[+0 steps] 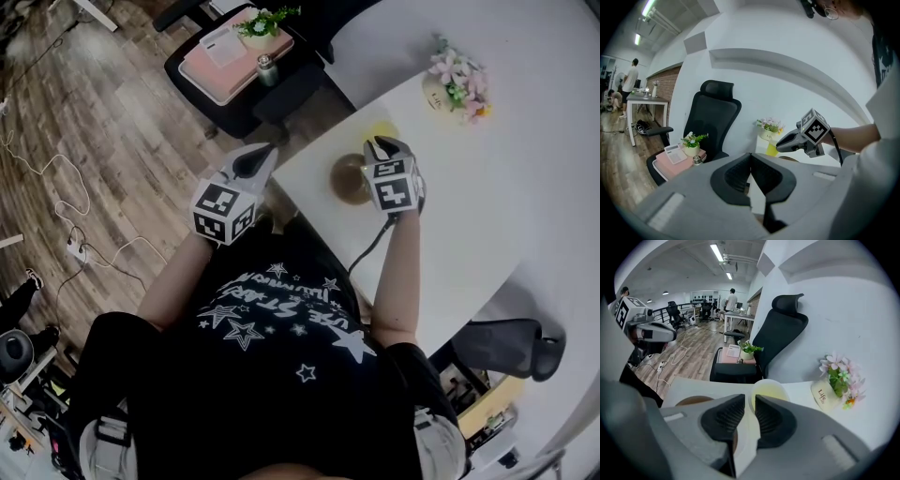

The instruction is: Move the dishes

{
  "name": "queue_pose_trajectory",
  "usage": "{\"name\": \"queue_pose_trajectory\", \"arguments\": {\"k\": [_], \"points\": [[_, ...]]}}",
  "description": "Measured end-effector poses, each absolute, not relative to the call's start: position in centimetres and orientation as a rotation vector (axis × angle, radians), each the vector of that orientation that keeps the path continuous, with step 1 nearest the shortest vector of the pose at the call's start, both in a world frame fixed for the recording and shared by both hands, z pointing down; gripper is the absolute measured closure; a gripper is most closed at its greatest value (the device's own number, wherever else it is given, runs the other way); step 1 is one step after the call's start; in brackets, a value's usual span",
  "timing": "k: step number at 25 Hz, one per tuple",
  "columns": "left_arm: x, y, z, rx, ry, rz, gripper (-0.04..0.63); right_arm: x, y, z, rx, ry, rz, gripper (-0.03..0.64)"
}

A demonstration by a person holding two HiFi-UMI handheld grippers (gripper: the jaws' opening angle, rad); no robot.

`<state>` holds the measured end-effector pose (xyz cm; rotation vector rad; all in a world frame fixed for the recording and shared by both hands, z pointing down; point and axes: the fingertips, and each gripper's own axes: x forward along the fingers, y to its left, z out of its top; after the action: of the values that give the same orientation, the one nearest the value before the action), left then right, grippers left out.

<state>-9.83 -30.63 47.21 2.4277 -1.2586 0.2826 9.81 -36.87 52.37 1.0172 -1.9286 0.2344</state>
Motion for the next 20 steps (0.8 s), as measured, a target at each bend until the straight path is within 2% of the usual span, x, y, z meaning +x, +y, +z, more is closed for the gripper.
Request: {"name": "queue_pose_trajectory", "arguments": {"k": [3,11,20], "points": [[-10.0,-30.5,47.4,2.429,-1.26,0.3,0.584,9.6,-36.5,52.0,1.026,-1.942,0.25,0.512],[-10.0,-30.5,47.4,2.45,-1.231,0.298,0.584,10.7,-34.5,49.4,1.099,-1.931,0.229,0.503],[-8.7,-29.7,47.8,2.492,-1.143,0.309,0.584,12.8,-30.4,52.2,1.154,-1.85,0.457,0.503]]}}
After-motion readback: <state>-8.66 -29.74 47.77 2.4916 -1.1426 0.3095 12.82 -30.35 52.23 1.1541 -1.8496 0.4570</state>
